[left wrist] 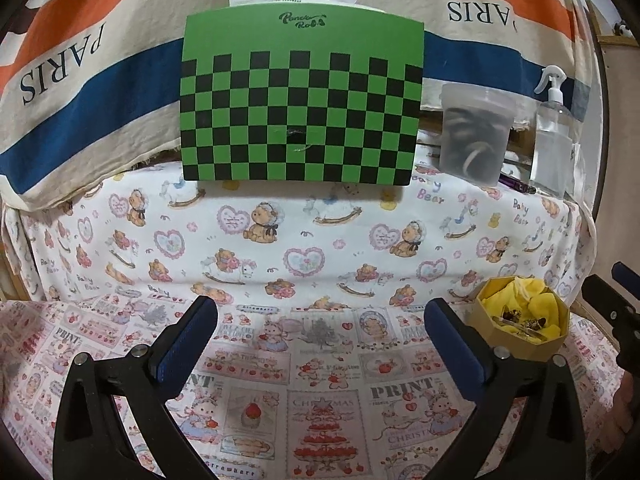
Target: Organize jewelry
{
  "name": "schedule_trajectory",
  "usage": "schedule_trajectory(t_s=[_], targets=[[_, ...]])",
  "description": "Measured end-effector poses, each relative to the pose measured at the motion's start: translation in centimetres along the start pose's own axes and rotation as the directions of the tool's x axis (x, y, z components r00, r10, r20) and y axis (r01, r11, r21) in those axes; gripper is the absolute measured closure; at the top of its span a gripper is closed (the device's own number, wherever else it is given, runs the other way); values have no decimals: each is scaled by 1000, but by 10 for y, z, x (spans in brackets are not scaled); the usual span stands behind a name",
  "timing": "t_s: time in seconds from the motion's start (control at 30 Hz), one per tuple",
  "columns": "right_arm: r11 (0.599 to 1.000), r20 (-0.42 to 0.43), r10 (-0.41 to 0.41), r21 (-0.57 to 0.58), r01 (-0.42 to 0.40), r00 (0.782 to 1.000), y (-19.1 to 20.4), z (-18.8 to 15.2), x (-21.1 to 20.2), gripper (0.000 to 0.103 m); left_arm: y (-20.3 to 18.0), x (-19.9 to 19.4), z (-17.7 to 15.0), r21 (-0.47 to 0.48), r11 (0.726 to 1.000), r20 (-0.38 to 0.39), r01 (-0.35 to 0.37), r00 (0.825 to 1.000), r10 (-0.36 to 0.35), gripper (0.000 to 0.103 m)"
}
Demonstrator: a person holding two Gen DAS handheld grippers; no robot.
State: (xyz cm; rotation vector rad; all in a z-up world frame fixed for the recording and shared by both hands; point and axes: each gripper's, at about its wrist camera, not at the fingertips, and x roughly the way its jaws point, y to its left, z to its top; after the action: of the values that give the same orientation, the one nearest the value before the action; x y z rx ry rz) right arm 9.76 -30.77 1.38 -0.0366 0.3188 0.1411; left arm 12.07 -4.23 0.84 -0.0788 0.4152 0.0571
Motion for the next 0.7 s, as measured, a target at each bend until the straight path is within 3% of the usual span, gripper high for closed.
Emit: schedule_trajectory(t_s=[0.7], targets=[[1000, 1, -5, 4, 5, 1000, 0, 0, -1, 0, -3, -2, 0, 24, 1000, 16, -13, 1000, 12, 0]])
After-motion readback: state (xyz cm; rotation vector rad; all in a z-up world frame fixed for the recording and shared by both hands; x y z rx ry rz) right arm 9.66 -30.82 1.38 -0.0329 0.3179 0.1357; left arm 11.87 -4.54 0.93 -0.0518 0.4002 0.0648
